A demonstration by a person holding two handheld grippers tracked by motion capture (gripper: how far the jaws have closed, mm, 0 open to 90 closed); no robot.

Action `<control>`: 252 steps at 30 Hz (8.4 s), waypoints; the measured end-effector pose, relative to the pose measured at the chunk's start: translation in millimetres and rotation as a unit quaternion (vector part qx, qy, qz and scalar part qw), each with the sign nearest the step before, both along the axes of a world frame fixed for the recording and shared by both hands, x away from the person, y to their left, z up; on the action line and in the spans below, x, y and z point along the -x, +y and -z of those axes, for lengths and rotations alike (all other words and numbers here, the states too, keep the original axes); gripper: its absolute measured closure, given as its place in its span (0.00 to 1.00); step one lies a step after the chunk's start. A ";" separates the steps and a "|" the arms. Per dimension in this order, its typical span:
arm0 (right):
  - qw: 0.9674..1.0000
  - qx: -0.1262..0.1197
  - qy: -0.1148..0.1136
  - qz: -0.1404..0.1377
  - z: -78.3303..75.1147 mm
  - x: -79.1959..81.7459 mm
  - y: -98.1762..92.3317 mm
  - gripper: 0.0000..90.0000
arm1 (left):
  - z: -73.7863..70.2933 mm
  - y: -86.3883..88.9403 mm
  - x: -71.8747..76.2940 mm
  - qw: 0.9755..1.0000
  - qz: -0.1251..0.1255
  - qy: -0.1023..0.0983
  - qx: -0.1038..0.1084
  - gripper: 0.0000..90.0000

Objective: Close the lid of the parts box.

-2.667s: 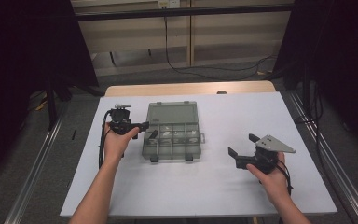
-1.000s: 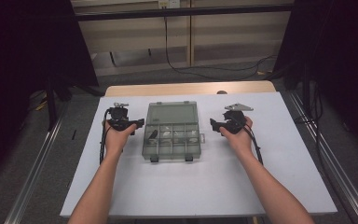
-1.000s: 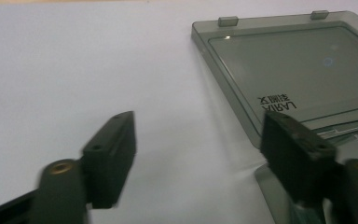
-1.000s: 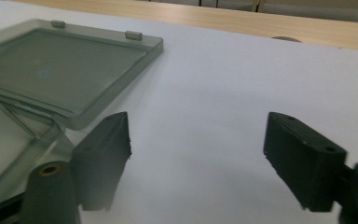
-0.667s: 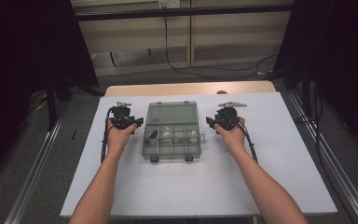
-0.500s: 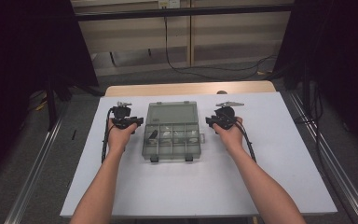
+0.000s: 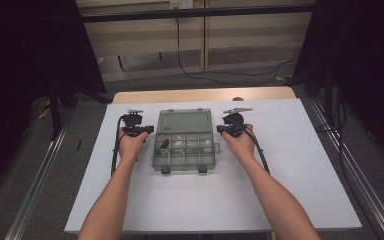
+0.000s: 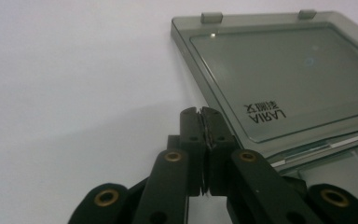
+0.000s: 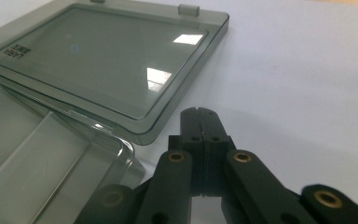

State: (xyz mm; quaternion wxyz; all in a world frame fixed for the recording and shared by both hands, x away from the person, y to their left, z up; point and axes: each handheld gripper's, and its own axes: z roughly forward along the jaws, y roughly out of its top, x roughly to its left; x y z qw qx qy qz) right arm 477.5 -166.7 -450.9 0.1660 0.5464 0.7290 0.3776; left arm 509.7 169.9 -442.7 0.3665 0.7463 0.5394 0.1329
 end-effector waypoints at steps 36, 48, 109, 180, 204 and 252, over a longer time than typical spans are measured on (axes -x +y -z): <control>1.000 0.004 0.023 0.007 10.4 -31.0 9.5 1.00 | 10.9 -9.2 -16.2 1.000 -0.013 0.018 -0.010 1.00; 1.000 0.008 0.015 0.010 11.8 -42.1 7.6 1.00 | 12.2 -11.3 -26.1 0.999 -0.034 0.021 0.000 1.00; 0.991 -0.103 -0.067 -0.044 -38.7 -17.6 -19.0 1.00 | -28.9 -1.0 6.1 0.995 -0.016 -0.004 0.101 1.00; 0.994 -0.008 -0.083 -0.072 -27.1 55.2 -5.3 1.00 | -30.5 -7.8 58.9 0.999 -0.021 -0.003 0.042 1.00; 0.994 -0.004 -0.083 -0.072 -24.7 56.5 -3.7 1.00 | -27.8 -7.7 60.3 0.999 -0.025 -0.002 0.046 1.00; 0.994 -0.004 -0.088 -0.066 -18.3 61.9 -1.3 1.00 | -23.2 -6.5 65.9 0.999 -0.021 -0.009 0.045 1.00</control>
